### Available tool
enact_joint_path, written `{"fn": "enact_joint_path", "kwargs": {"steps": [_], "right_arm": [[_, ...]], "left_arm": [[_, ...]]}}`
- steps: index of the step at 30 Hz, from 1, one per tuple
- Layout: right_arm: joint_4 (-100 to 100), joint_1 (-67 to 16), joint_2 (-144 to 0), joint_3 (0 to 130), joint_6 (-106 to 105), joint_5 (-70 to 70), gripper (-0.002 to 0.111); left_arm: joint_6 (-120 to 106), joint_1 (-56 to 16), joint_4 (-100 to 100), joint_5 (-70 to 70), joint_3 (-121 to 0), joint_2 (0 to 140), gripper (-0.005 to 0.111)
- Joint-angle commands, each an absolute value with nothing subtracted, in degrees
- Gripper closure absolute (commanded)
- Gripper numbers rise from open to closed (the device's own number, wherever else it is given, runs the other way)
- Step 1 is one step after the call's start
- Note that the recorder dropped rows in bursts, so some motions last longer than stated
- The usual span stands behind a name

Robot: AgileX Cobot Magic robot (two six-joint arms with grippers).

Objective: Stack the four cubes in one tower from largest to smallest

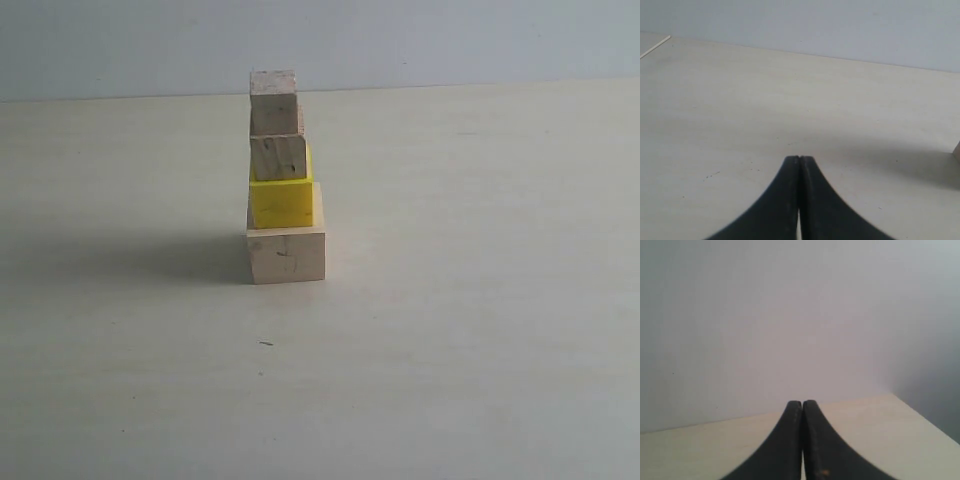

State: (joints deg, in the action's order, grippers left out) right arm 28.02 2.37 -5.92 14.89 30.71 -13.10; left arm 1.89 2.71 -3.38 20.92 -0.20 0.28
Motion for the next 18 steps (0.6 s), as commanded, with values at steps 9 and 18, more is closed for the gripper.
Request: {"fn": "enact_joint_path", "kwargs": {"steps": [9, 18], "right_arm": [[21.32, 2.69, -4.64, 10.01, 28.35, -10.60, 0.108], [2.92, 2.69, 0.00, 0.90, 15.03, -10.71, 0.108]], "left_arm": [[1.86, 2.77, -3.25, 20.39, 0.00, 0.00, 0.107], [1.86, 2.77, -3.25, 20.39, 0.00, 0.00, 0.107]]}}
